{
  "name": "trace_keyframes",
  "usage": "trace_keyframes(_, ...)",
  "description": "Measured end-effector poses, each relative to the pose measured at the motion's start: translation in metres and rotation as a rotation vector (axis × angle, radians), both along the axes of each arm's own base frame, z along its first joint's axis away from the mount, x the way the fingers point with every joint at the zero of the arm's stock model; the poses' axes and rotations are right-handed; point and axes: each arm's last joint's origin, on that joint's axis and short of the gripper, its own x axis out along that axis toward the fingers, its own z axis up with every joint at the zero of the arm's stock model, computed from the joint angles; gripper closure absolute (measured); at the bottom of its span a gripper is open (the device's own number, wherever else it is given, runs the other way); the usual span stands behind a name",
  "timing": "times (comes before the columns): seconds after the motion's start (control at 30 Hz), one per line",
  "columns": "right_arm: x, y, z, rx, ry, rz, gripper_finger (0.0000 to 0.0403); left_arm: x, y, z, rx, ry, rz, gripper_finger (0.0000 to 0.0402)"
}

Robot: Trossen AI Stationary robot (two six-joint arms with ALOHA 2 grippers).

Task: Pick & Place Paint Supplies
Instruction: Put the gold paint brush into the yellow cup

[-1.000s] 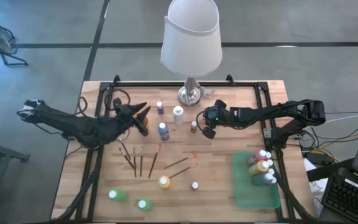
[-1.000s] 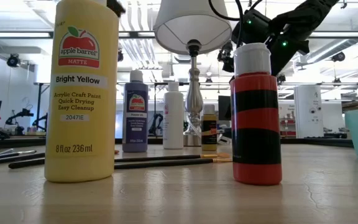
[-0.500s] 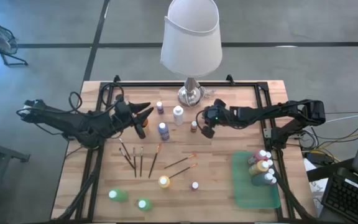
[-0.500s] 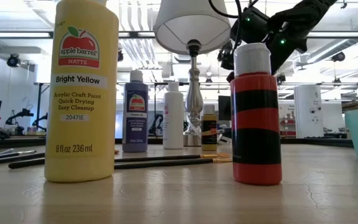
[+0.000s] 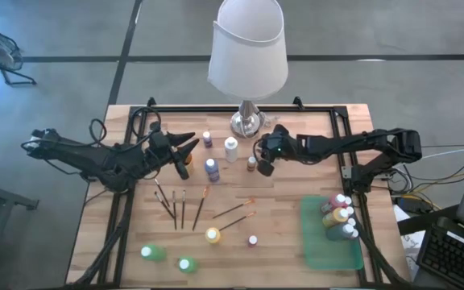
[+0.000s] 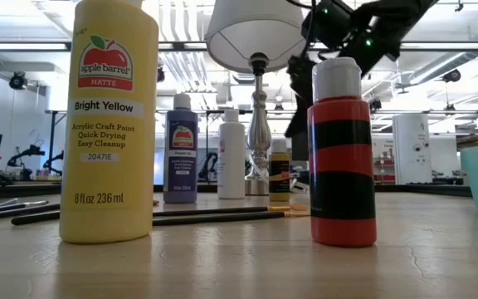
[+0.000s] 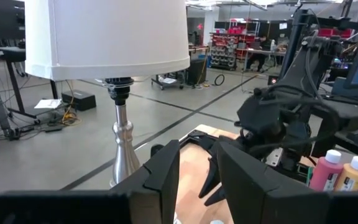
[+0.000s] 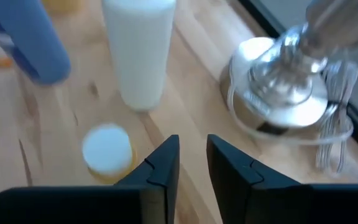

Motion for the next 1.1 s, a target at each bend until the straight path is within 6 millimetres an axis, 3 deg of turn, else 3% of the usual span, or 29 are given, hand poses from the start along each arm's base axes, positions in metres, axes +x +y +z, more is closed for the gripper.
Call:
trace_keyframes(0.8, 0.030, -0.005, 0.087, -0.140, -0.171, 0.069, 0.0251, 0.000, 0.000, -0.002, 0.040, 0.031, 0.000, 0.0287)
trace_keyframes(1.1, 0.027, 0.002, 0.117, 0.017, -0.107, 0.130, 0.0237, 0.000, 0.000, -0.004, 0.046, 0.051, 0.000, 0.0287)
